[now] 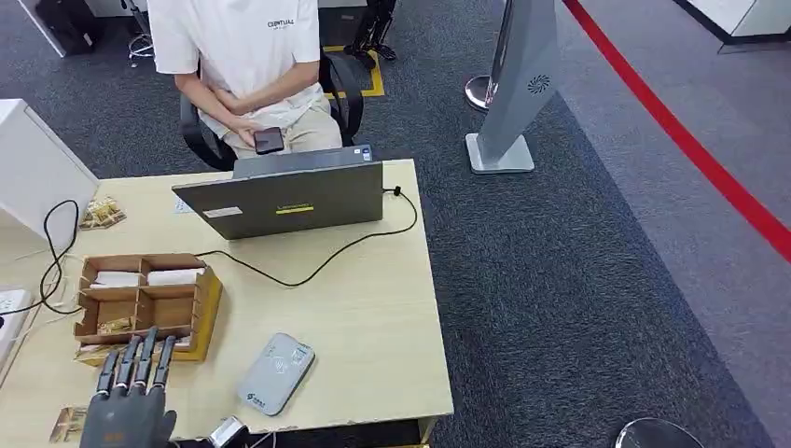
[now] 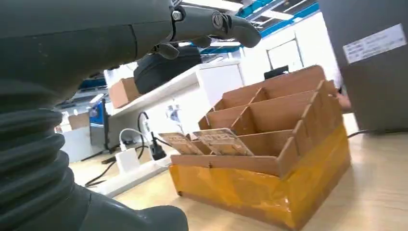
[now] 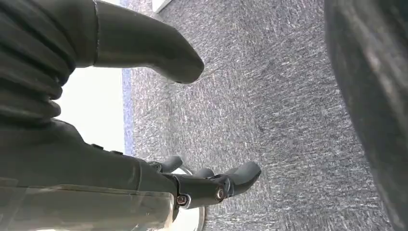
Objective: Pass the card to the sensor for recognition and then transmit it.
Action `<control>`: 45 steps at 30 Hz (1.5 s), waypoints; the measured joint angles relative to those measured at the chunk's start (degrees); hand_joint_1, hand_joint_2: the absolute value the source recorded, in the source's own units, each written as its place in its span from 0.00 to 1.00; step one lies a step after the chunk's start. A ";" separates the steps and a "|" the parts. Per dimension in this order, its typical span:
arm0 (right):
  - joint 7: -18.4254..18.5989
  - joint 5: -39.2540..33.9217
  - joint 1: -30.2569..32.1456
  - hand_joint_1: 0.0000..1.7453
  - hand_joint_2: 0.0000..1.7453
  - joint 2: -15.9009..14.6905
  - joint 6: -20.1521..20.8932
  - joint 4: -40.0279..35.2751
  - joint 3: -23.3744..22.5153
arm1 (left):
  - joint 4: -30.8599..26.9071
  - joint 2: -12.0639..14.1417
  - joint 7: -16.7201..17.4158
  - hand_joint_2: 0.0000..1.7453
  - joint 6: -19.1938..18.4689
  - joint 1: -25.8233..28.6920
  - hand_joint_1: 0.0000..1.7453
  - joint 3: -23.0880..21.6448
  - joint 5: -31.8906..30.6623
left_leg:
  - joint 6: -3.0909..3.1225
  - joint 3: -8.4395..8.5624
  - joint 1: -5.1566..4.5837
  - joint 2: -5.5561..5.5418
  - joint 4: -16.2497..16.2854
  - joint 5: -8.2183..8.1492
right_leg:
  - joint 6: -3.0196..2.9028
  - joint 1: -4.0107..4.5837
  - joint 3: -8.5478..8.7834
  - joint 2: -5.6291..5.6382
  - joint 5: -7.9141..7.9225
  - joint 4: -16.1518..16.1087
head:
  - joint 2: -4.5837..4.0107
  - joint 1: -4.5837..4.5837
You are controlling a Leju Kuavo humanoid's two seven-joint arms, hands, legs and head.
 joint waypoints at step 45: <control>-0.85 3.47 -0.95 0.00 1.00 0.00 1.79 -0.02 0.35 | 25.58 -9.62 -10.08 1.00 15.48 -14.00 0.00 14.84 -5.99 | -0.01 0.02 0.00 -0.03 0.01 0.01 | -0.01 0.00 0.02 -0.07 0.03 0.01 | -0.02 0.00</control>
